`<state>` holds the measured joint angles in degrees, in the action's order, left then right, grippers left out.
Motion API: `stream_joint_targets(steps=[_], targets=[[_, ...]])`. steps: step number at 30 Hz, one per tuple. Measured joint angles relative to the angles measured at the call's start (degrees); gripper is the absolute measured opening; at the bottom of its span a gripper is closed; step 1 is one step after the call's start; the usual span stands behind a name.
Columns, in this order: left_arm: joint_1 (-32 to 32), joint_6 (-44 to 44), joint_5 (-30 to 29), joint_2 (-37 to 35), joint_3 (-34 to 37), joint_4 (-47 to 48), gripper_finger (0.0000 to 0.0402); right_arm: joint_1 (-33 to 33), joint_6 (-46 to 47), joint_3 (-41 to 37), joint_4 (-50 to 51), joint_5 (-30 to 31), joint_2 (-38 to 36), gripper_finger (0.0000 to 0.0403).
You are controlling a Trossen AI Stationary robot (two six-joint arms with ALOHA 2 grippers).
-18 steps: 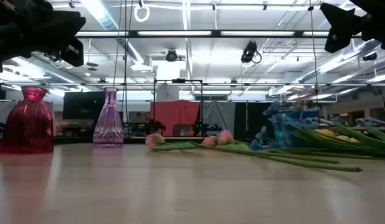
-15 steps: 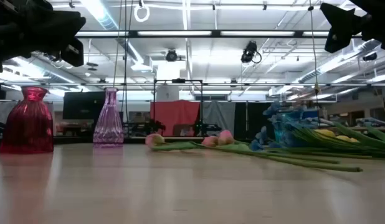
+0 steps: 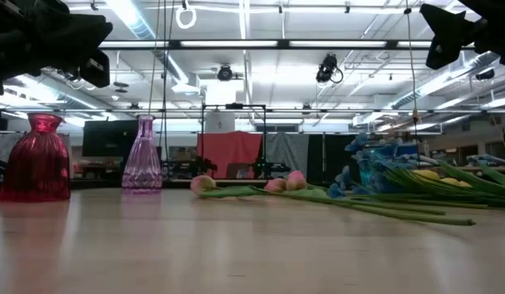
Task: Sort flowers into vase by color
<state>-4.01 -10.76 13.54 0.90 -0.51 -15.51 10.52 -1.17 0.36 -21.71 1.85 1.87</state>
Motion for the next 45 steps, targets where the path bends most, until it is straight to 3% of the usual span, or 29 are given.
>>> stream_joint_targets(steps=[45], targets=[[-0.01, -0.29, 0.0, -0.02, -0.01, -2.04, 0.0056, 0.0, -2.28, 0.0, -1.19, 1.0, -0.02, 0.0211]])
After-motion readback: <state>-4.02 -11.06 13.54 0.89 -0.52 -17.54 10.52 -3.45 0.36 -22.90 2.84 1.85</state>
